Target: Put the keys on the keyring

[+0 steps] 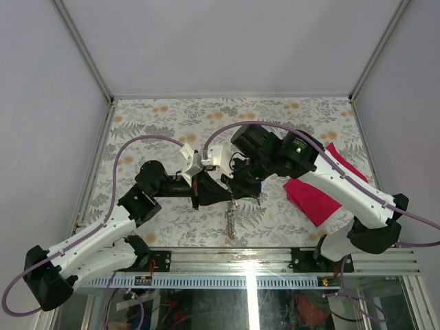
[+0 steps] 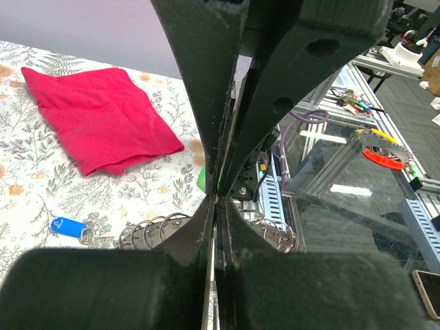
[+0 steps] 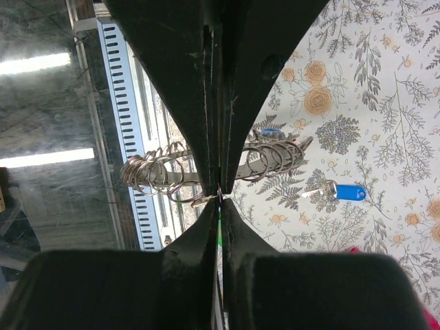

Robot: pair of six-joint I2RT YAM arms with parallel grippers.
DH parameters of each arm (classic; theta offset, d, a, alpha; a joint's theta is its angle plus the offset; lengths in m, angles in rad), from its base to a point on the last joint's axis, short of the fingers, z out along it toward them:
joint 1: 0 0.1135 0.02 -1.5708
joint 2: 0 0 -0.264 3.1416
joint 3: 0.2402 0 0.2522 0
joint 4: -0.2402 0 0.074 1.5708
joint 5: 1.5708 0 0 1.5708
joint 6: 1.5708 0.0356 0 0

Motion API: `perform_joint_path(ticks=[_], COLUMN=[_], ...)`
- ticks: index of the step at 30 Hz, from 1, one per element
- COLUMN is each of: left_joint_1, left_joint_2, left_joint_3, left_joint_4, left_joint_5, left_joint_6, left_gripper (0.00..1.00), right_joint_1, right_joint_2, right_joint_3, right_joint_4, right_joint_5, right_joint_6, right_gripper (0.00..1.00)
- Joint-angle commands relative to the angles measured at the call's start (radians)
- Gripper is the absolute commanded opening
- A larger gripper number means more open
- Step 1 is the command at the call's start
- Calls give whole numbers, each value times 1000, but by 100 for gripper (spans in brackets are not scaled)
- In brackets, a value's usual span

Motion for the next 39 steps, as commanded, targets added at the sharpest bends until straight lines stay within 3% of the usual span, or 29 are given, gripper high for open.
perform_joint_path(ticks=[1,3,8,11,21,27,32,39], left_joint_1=[-12,-12,-12,-12,-12,-13,-13,-12], left_joint_2=[3,-9,-49,-65,-104,-123,-116,-103], left_joint_3=[32,27,10,1,-42,-52,-45,-35], left_joint_4=[-11,-8,4,22,102,124,117,107], left_joint_5=[4,-33,-133,-172,-292,-378,-416,-428], left_joint_6=[11,3,-24,-41,-92,-102,-99,-96], left_gripper=[0,0,0,0,0,0,0,0], right_joint_1=[10,10,10,10,-51,-270,-285,-285], right_joint_2=[-54,-60,-95,-123,-286,-416,-429,-397], right_joint_3=[3,-3,-37,-50,-181,-395,-485,-509], right_joint_4=[85,92,131,161,389,656,778,791], right_joint_5=[6,8,61,119,229,85,20,-50], right_joint_6=[11,15,46,79,278,604,774,800], right_gripper=[0,5,29,36,41,42,44,41])
